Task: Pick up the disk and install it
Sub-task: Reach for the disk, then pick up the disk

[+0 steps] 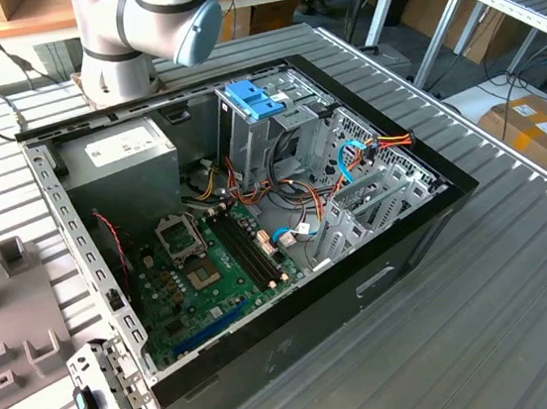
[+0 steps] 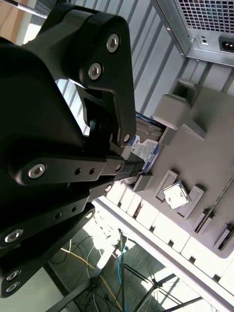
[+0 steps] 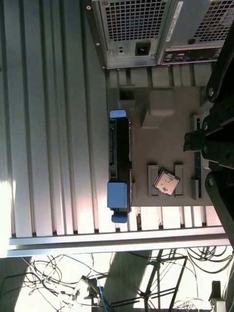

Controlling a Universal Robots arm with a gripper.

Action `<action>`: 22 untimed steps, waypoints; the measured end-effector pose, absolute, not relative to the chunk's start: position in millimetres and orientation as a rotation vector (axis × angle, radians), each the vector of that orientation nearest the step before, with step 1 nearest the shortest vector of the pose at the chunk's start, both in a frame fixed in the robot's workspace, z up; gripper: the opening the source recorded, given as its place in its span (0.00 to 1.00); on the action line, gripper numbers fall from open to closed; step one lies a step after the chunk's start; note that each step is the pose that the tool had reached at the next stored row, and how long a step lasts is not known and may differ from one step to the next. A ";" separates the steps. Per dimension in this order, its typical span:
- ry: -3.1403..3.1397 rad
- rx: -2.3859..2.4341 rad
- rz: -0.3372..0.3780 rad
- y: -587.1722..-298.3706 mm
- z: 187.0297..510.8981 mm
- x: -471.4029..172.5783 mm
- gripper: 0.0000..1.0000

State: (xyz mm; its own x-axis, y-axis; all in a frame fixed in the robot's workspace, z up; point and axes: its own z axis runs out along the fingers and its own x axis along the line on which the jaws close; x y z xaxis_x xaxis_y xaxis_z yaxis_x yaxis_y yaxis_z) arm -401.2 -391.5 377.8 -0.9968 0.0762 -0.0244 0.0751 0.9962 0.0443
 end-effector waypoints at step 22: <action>3.114 0.090 0.068 -391.4 377.2 -403.3 0.11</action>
